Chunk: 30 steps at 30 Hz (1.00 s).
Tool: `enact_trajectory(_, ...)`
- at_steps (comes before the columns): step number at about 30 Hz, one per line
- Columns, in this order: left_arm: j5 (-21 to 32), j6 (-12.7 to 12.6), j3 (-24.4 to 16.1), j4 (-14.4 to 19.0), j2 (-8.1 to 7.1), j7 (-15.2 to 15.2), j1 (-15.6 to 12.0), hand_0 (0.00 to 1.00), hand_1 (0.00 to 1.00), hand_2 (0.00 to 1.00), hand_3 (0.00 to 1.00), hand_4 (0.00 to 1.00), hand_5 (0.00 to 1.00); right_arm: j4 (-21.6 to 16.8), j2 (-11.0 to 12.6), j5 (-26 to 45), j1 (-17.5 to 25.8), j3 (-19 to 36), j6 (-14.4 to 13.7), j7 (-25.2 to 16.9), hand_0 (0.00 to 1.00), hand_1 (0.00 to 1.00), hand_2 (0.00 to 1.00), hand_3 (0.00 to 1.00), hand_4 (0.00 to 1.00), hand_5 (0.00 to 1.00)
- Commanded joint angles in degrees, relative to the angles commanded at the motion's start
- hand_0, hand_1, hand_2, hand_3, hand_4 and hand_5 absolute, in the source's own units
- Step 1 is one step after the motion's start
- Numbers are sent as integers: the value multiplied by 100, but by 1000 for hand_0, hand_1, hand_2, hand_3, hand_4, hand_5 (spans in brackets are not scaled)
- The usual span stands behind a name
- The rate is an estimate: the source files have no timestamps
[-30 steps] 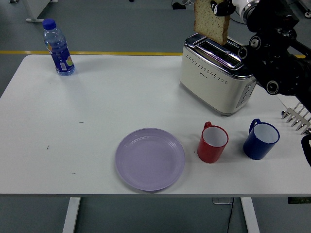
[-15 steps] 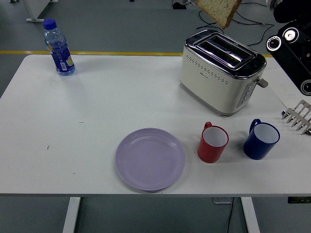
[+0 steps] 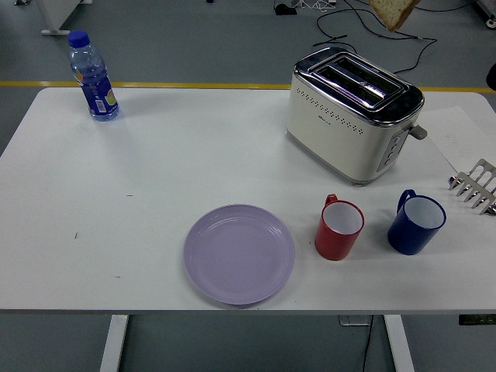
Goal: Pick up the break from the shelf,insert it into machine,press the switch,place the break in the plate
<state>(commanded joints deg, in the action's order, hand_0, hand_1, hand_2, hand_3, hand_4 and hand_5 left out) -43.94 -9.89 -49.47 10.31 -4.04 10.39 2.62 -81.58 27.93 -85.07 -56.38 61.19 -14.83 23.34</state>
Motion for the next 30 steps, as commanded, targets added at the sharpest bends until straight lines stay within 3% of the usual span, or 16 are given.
enact_trajectory(8,-76,19,-70,0,18,1,-9,684,592,643,675,421,998,-936,403,834,670,228,2,-6,122,183,297,409,430,2)
enact_trajectory(16,-122,28,-113,0,21,-5,-10,682,593,643,675,418,998,-1696,525,2096,1209,208,58,-32,122,182,294,408,428,2)
enact_trajectory(22,-136,29,-133,0,27,-11,-28,682,595,643,674,416,998,-2034,459,2869,1522,-87,76,-22,121,179,294,406,425,2)
enact_trajectory(30,-207,35,-181,0,42,2,-47,680,595,644,673,414,998,-2034,55,3377,1791,-836,92,10,109,171,290,403,427,2)
